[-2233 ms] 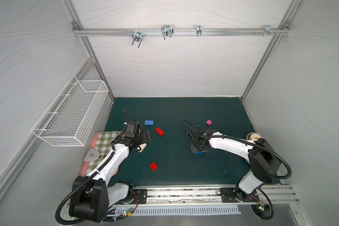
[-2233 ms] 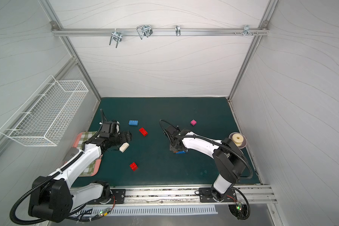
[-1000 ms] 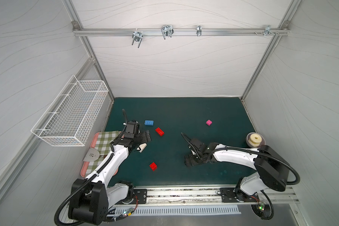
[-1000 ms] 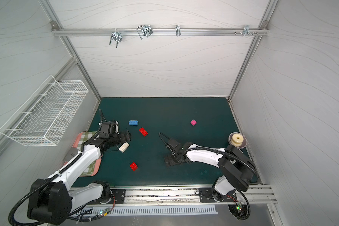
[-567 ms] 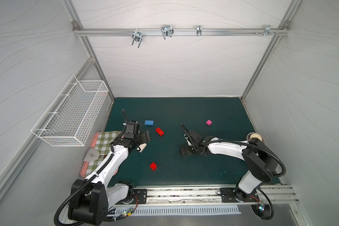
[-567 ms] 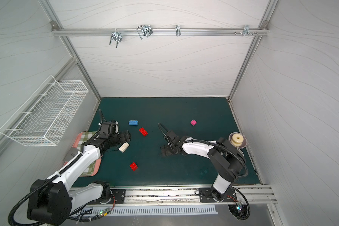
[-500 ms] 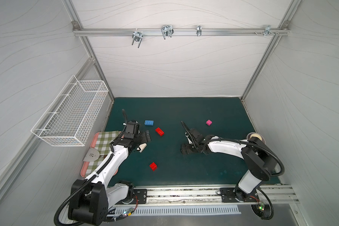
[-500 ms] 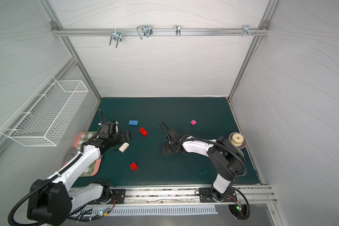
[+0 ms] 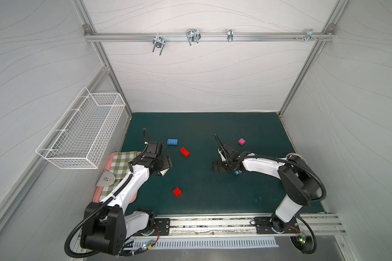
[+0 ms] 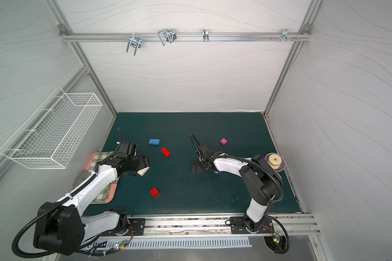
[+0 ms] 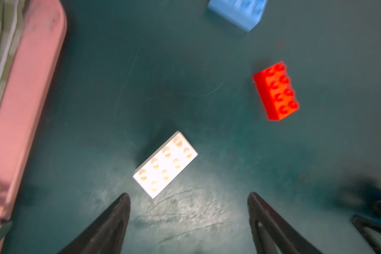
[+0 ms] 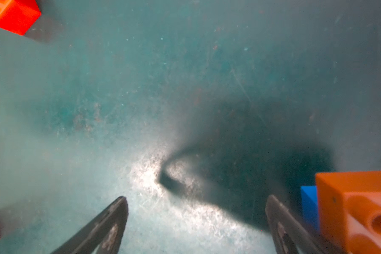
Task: Assemble a carrot with lego
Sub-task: Adjust the lego brick at the center of the board, then move the lego brick at the center of the board.
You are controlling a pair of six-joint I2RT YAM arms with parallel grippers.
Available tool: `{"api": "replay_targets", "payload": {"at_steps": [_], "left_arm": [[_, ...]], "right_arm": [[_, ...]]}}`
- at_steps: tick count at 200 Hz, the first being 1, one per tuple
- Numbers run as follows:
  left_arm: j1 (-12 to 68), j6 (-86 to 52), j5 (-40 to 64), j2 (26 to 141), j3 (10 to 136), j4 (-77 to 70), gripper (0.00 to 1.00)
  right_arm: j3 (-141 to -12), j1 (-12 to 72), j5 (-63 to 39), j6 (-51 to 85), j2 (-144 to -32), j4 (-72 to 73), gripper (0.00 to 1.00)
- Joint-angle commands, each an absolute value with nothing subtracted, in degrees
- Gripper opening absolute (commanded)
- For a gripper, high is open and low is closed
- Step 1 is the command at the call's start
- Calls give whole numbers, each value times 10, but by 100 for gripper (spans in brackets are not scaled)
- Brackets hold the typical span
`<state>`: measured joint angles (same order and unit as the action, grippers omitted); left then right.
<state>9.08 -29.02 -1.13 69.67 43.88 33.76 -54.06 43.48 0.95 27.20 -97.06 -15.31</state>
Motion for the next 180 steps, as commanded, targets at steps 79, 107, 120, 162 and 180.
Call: {"api": "replay_targets", "payload": {"at_steps": [79, 107, 120, 162, 180], "left_arm": [[249, -567, 76, 700, 439, 536, 58], [278, -632, 69, 709, 427, 531, 62], [288, -655, 77, 717, 416, 513, 65], [311, -696, 67, 742, 400, 486, 67], [316, -698, 59, 750, 403, 483, 64]], "right_arm": [[-531, 475, -16, 293, -891, -238, 99], [-526, 475, -11, 293, -864, -250, 99], [-523, 475, -9, 293, -850, -257, 99], [-505, 475, -3, 293, -811, -273, 99], [-498, 472, -1, 293, -802, -276, 99]]}}
